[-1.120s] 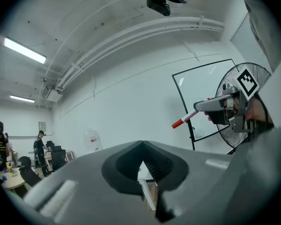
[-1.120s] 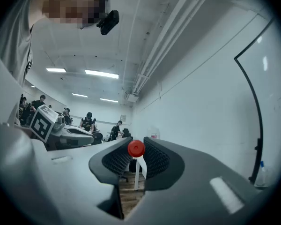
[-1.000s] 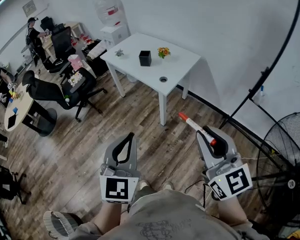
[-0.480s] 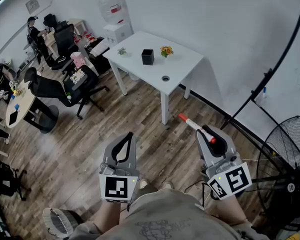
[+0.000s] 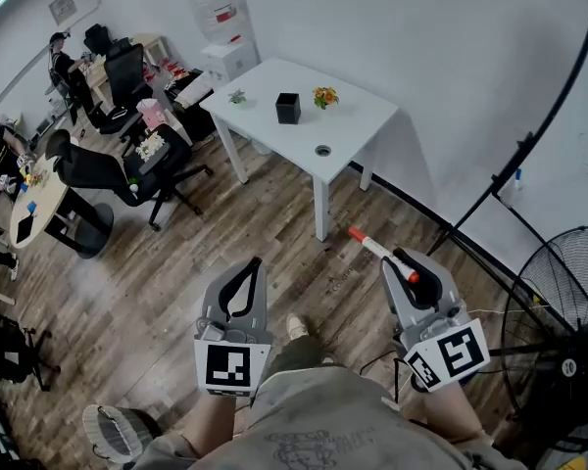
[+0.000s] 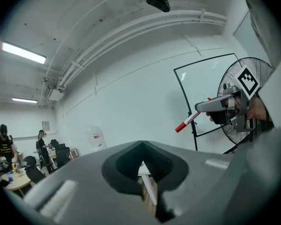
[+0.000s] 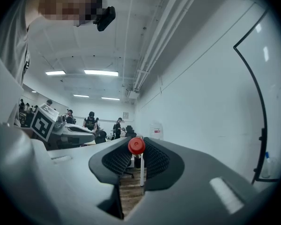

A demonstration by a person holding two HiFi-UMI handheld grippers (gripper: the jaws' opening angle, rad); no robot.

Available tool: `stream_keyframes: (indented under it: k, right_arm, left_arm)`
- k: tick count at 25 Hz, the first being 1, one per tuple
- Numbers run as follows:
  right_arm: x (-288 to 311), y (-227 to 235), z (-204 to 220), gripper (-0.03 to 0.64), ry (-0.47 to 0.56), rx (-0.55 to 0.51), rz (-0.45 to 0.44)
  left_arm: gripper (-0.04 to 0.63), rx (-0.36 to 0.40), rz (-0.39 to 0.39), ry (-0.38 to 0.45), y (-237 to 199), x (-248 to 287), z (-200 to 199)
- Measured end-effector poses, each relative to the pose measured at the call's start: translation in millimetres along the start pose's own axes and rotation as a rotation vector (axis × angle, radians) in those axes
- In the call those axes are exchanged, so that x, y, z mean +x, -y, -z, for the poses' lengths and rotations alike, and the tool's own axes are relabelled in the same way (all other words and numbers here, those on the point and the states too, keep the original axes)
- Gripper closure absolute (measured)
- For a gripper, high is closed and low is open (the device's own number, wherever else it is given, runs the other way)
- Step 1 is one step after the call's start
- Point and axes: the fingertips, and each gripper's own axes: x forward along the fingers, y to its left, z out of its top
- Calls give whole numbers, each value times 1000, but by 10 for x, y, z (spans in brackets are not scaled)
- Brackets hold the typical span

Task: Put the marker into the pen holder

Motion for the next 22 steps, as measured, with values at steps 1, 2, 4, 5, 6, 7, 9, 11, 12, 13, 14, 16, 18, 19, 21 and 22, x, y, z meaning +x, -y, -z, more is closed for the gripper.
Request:
stream_keyframes:
  k: [1, 2, 4, 5, 6, 7, 9, 11, 12, 13, 14, 16, 18, 19, 21, 22]
  right_arm:
    - [3, 2, -4, 514, 2, -2, 2]
    - [8, 6, -9, 514, 4, -3, 5]
    - [20, 22, -6, 514, 5, -4, 14]
    - [25, 37, 3, 514, 4, -5, 19]
    - [33, 56, 16, 514, 1, -5, 23]
    - [46, 79, 30, 514, -1, -4, 27]
    - [84, 123, 48, 514, -7, -4, 32]
    - [134, 170, 51, 514, -11, -10, 33]
    - [165, 198, 51, 514, -12, -14, 33]
    - [204, 236, 56, 514, -13, -17, 34]
    - [251, 283, 64, 514, -15, -19, 36]
    - [368, 397, 89, 514, -19, -20, 42]
    - [505, 503, 117, 514, -26, -16, 48]
    - [580, 547, 131, 514, -30, -15, 48]
    - [748, 635, 154, 514, -40, -15, 48]
    - [845, 684, 162, 514, -45, -17, 48]
  left_arm:
    - [595, -2, 2, 3, -4, 12, -3]
    - [595, -2, 6, 7, -9, 30, -13]
    - [595, 4, 16, 15, -18, 75, -22]
    - [595, 5, 21, 19, -21, 103, -24]
    - [595, 6, 24, 22, -25, 135, -23]
    - [595, 7, 27, 23, -30, 169, -16]
    - [595, 6, 30, 19, -43, 247, 17]
    - [595, -1, 36, 25, -53, 337, 12]
    - [595, -3, 38, 29, -60, 386, 12]
    - [595, -4, 40, 28, -70, 441, 26]
    - [595, -4, 41, 23, -83, 506, 55]
    - [595, -5, 45, 9, -115, 659, 117]
    - [595, -9, 53, -1, -162, 818, 159]
    - [595, -10, 56, -5, -196, 895, 175]
    - [595, -10, 60, -10, -286, 1067, 204]
    - [595, -12, 62, -12, -340, 1167, 217]
